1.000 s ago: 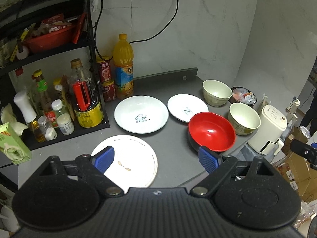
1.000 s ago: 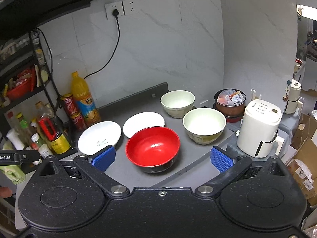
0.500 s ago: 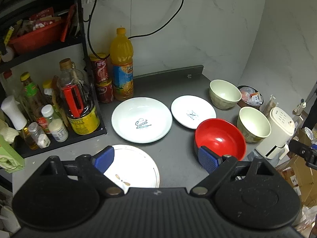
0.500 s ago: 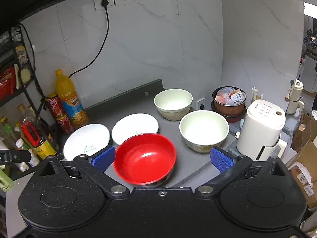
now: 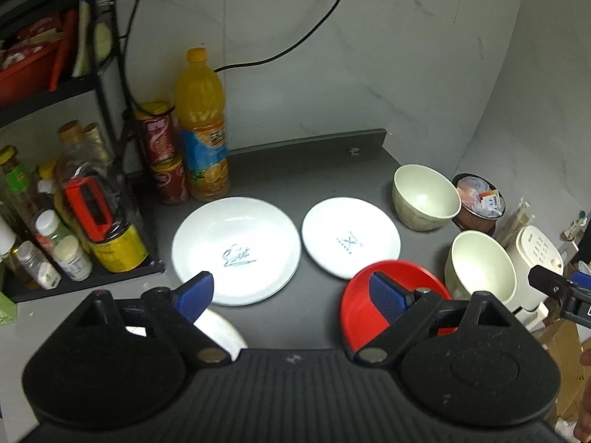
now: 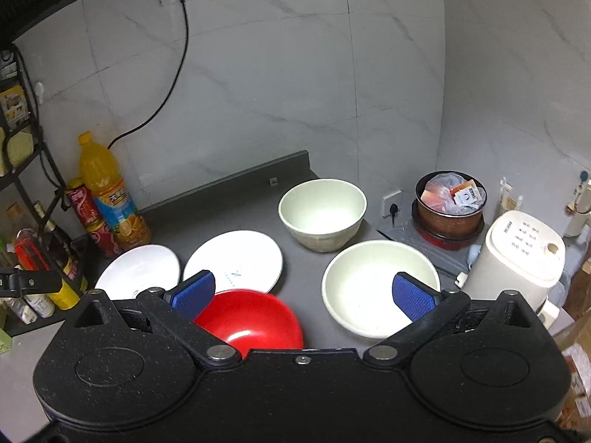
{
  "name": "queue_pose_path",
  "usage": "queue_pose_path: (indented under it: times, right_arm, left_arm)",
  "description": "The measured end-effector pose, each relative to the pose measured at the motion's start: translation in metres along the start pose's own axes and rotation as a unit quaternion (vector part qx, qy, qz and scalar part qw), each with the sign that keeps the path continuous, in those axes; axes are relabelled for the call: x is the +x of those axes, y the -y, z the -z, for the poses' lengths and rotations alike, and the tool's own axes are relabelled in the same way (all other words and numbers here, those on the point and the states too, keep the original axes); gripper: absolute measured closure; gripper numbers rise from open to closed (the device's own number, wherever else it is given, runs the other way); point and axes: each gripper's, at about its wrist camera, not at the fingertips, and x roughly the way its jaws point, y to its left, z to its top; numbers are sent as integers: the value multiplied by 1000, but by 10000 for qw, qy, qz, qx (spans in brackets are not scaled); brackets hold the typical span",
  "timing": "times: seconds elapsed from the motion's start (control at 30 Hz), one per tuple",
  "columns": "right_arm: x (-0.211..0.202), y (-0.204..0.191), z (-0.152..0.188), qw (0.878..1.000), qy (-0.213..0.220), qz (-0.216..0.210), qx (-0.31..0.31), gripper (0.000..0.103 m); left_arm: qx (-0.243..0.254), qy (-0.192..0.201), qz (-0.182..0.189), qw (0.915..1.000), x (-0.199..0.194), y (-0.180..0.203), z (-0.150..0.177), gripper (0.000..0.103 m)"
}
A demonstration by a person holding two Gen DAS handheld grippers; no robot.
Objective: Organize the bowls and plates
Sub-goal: 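Move both tools toward the larger cream bowl beside the red bowl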
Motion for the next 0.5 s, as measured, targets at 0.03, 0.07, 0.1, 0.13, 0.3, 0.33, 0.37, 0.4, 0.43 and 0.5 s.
queue_pose_path:
  times: [0.03, 0.07, 0.1, 0.13, 0.3, 0.33, 0.37, 0.4, 0.43, 0.5]
  right_arm:
    - [5, 5, -2, 10000, -29, -9, -10, 0]
    - [11, 10, -5, 10000, -75, -4, -23, 0]
    - [17, 15, -7, 9999, -120, -1, -34, 0]
    - [22, 20, -8, 9999, -167, -6, -46, 0]
    - [50, 48, -13, 9987, -502, 104, -32, 0]
    - [54, 54, -13, 9984, -562, 101, 9, 1]
    - [58, 59, -13, 9982, -600, 78, 44, 1]
    - [62, 66, -12, 9978, -654, 72, 68, 1]
    - [65, 70, -12, 9975, -697, 85, 59, 1]
    - [74, 79, -10, 9966, -812, 135, 31, 3]
  left_arm:
    - [-11, -2, -16, 10000, 5, 5, -3, 13]
    - [-38, -2, -23, 10000, 10, 10, -6, 13]
    - [-63, -14, -38, 10000, 14, 15, -9, 13]
    - [-92, -50, -56, 9999, 20, 20, -11, 13]
    - [-210, -272, -60, 9994, 49, 47, -20, 15]
    - [-227, -333, -41, 9992, 56, 53, -20, 15]
    - [-233, -375, -40, 9990, 61, 59, -21, 15]
    - [-235, -416, -40, 9988, 67, 65, -21, 15]
    - [-233, -456, -33, 9987, 73, 71, -21, 15]
    - [-247, -541, 22, 9982, 84, 83, -20, 15]
